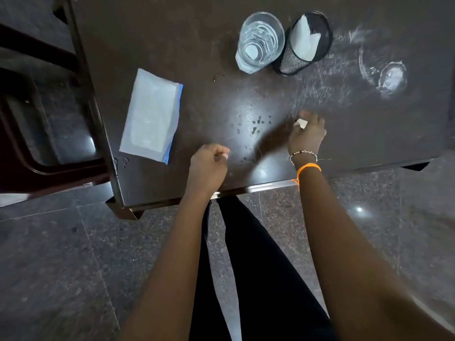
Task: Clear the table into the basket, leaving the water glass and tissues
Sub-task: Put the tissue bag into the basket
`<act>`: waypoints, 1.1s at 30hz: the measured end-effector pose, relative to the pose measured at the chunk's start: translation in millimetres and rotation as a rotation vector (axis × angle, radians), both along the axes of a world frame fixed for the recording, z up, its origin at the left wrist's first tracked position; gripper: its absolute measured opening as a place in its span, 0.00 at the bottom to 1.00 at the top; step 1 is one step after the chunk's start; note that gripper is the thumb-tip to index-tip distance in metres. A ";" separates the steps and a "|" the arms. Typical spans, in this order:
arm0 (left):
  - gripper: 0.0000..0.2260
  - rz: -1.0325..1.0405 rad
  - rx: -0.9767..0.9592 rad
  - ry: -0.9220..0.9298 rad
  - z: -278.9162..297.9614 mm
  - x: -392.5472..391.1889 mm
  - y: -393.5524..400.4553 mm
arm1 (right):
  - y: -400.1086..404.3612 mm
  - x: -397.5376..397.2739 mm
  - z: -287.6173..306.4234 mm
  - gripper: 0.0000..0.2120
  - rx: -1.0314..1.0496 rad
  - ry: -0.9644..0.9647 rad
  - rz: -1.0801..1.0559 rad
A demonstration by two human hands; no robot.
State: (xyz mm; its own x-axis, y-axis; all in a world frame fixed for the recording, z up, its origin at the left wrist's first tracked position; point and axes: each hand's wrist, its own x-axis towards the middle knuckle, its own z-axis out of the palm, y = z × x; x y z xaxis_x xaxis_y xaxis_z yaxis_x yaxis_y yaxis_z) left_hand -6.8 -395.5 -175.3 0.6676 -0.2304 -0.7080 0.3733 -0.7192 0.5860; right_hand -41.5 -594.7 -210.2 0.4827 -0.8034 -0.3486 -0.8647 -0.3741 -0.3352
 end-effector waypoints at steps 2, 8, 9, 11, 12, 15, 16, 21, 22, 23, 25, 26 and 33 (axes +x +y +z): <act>0.09 -0.002 0.027 0.016 -3.8 1.6 -4.2 | -8.5 -3.9 -6.6 0.19 0.050 -0.003 -0.025; 0.11 0.076 0.138 0.026 -11.0 9.6 1.6 | 1.2 5.8 -15.4 0.14 0.173 0.018 0.080; 0.11 0.090 0.149 0.036 -12.2 10.1 3.4 | 7.7 8.6 -15.2 0.14 0.193 0.008 0.121; 0.11 0.129 0.160 0.045 -14.1 11.4 7.3 | 23.0 16.7 -15.2 0.12 0.237 0.008 0.216; 0.11 0.158 0.156 0.035 -14.0 12.1 9.6 | 31.8 22.6 -15.1 0.11 0.268 0.008 0.248; 0.12 0.302 0.148 -0.132 -9.5 14.7 20.4 | 63.0 43.1 -11.9 0.11 0.458 -0.037 0.272; 0.13 0.377 0.165 -0.217 -6.7 16.5 26.5 | 75.3 48.6 -9.3 0.10 0.526 -0.049 0.292; 0.23 0.547 0.394 -0.295 -13.8 41.6 69.9 | 121.8 68.1 -1.3 0.09 0.633 -0.097 0.520; 0.27 0.503 0.450 -0.251 -19.2 48.0 79.1 | 128.8 71.7 -0.2 0.08 0.645 -0.098 0.546; 0.30 0.452 0.484 -0.209 -24.9 54.6 87.3 | 135.9 76.1 0.3 0.08 0.653 -0.096 0.571; 0.34 0.322 0.515 -0.152 -35.8 66.1 93.3 | 144.8 82.4 1.4 0.08 0.654 -0.091 0.598; 0.35 0.256 0.536 -0.144 -40.7 70.9 93.4 | 148.4 85.4 1.4 0.08 0.649 -0.091 0.604; 0.18 0.240 0.511 -0.188 -56.1 72.6 98.0 | 162.8 93.0 3.0 0.08 0.613 -0.080 0.500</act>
